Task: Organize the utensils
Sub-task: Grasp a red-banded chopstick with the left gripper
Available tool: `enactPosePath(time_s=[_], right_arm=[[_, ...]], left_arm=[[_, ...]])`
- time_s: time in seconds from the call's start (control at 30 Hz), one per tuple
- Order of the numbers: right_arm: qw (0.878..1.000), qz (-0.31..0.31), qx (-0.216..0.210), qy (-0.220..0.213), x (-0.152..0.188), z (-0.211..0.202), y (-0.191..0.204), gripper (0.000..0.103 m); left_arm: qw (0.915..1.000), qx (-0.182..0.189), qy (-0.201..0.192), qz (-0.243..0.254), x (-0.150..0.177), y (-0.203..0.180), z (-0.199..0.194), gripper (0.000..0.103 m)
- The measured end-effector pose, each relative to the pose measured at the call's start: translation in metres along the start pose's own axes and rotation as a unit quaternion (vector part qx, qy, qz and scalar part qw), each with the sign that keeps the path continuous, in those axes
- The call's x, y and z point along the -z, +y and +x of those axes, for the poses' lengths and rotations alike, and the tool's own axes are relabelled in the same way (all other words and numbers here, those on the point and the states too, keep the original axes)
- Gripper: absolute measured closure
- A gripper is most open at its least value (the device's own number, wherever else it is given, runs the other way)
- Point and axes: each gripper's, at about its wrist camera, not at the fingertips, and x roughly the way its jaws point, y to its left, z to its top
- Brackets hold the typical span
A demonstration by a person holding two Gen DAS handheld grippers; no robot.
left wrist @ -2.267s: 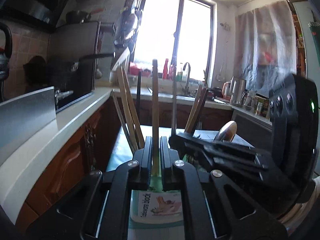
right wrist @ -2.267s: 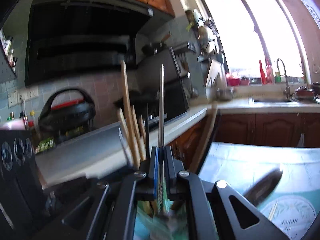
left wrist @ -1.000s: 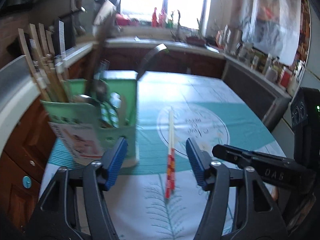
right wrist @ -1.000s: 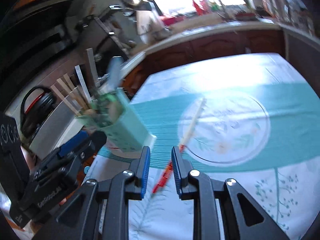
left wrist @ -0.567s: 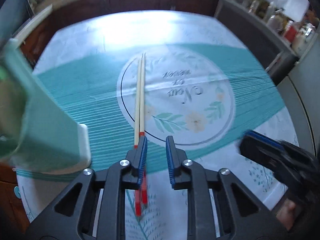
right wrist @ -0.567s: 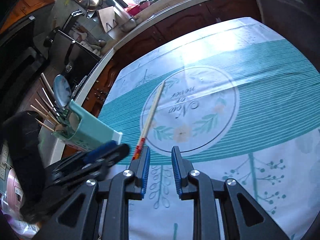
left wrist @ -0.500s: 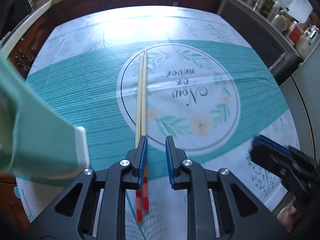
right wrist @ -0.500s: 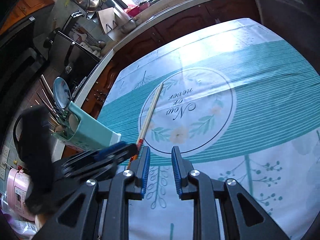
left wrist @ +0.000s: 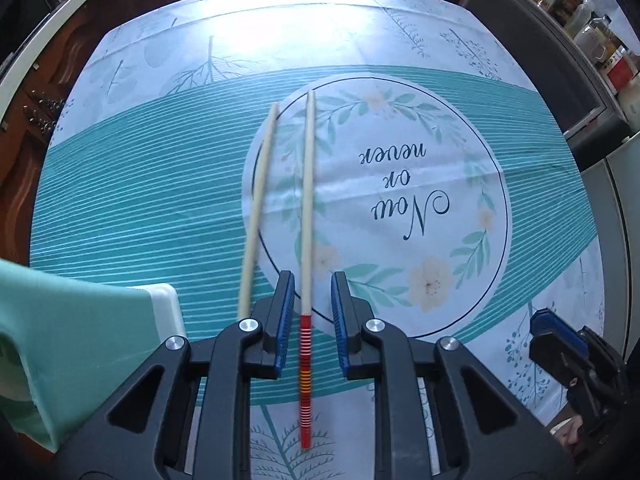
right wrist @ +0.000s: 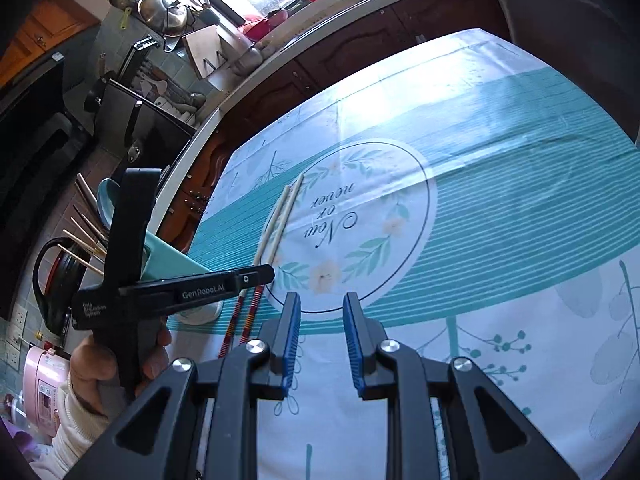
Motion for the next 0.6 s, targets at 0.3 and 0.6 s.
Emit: enactPosePath(time_s=[0.3, 0.6], right_arm=[[1.000, 0.009, -0.001, 0.004, 0.002, 0.000, -0.005, 0.081], [1.000, 0.008, -0.001, 0.024, 0.002, 0.008, 0.000, 0.081]], left_arm=[[0.9991, 0.042, -0.006, -0.001, 0.007, -0.019, -0.007, 0.100], [0.9950, 0.023, -0.094, 0.027, 0.042, -0.033, -0.055, 0.100]])
